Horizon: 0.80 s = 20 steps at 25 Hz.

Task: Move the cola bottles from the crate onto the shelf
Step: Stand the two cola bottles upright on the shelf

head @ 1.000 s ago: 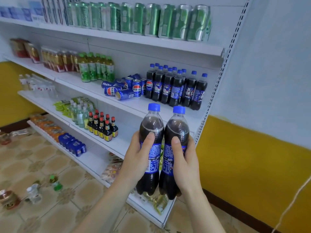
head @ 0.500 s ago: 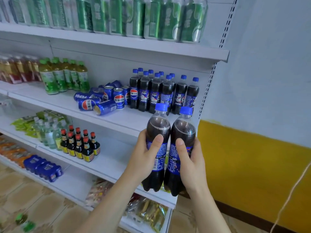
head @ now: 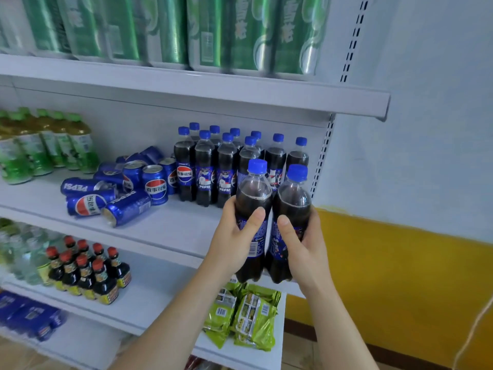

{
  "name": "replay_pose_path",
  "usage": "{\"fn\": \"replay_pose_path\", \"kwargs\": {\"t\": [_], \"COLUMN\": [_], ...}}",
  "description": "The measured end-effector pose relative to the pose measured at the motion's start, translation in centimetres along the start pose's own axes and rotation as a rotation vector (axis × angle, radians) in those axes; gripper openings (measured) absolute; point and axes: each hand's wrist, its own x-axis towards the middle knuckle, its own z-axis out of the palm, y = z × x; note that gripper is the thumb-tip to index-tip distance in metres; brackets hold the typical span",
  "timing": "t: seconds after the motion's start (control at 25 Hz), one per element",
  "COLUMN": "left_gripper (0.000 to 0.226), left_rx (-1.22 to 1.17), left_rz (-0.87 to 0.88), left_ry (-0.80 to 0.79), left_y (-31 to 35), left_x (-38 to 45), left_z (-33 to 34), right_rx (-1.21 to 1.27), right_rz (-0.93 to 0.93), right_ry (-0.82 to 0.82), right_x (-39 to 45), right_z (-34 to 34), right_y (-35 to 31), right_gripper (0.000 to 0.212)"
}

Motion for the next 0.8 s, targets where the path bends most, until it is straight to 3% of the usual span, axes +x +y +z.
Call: {"fn": "replay_pose_path", "kwargs": {"t": [0.28,0.44,0.6,0.8], "left_gripper": [0.046,0.061,0.058,0.07], "left_rx": [-0.042,-0.049,-0.041,0.094], "left_rz": [-0.008,0.005,0.012,0.08], "left_ry": [-0.11,-0.162,-0.211,-0.309], "left_y": [-3.5,-5.2,-6.2,-7.2], "left_x": [6.2,8.4,10.5,11.2], "left_z": [0.0,-0.3,-0.6,-1.5], "right_rx": [0.002,-0.026,-0.076,-0.126], "right_rz": [-0.032,-0.03,-0.009,0.024], "right_ry": [0.023,0.1,0.14,0.156], "right_x": [4.5,5.3,6.4,5.9], "right_z": [0.8,1.6,2.2,2.4], "right_y": [3.1,4.4,4.7,5.1], "right_gripper": [0.051,0.056,0.058,0.059]}}
